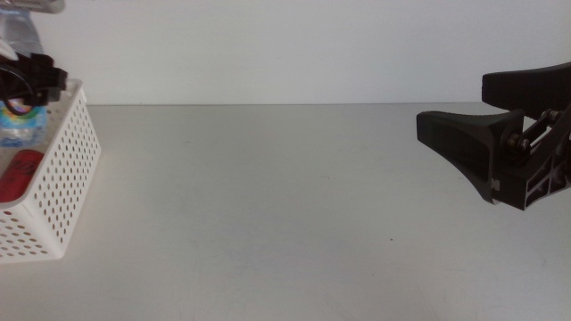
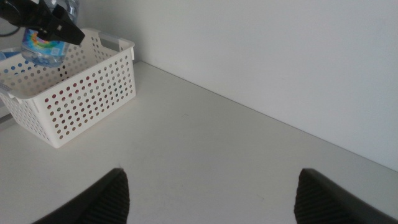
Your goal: Use arms to grab the bottles and put them into the dustbin to the left of the table.
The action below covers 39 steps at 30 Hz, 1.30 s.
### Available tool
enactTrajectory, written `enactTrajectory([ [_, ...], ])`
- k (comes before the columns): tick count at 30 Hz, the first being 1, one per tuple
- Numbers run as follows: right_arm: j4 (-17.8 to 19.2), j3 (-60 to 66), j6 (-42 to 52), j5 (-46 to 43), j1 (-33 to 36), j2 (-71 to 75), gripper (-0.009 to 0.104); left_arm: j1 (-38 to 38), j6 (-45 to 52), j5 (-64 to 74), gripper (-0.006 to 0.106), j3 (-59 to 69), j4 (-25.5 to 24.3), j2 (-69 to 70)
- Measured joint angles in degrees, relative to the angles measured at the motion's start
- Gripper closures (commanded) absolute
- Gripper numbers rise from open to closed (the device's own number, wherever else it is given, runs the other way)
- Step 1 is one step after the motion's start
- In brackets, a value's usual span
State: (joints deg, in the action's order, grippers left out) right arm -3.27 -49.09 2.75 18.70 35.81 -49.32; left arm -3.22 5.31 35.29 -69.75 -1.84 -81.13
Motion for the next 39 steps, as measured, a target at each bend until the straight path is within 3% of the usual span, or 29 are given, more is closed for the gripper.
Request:
enactTrajectory([
  [7,0.0,0.0,0.0,0.0,0.0,0.0,0.027,-7.2,5.3,12.1,0.102,-10.3,0.1,-4.0],
  [19,0.0,0.0,0.0,0.0,0.0,0.0,0.027,-13.6,6.3,12.7,0.099,-11.3,2.2,-18.2],
  [25,0.0,0.0,0.0,0.0,0.0,0.0,0.027,-13.6,6.5,11.1,0.076,-11.3,3.7,-22.2],
  [33,0.0,0.0,0.0,0.0,0.0,0.0,0.027,-13.6,9.0,11.0,0.007,-11.4,5.6,-23.0],
  [39,0.0,0.0,0.0,0.0,0.0,0.0,0.027,-13.5,9.7,10.9,0.007,-11.9,6.7,-22.1],
])
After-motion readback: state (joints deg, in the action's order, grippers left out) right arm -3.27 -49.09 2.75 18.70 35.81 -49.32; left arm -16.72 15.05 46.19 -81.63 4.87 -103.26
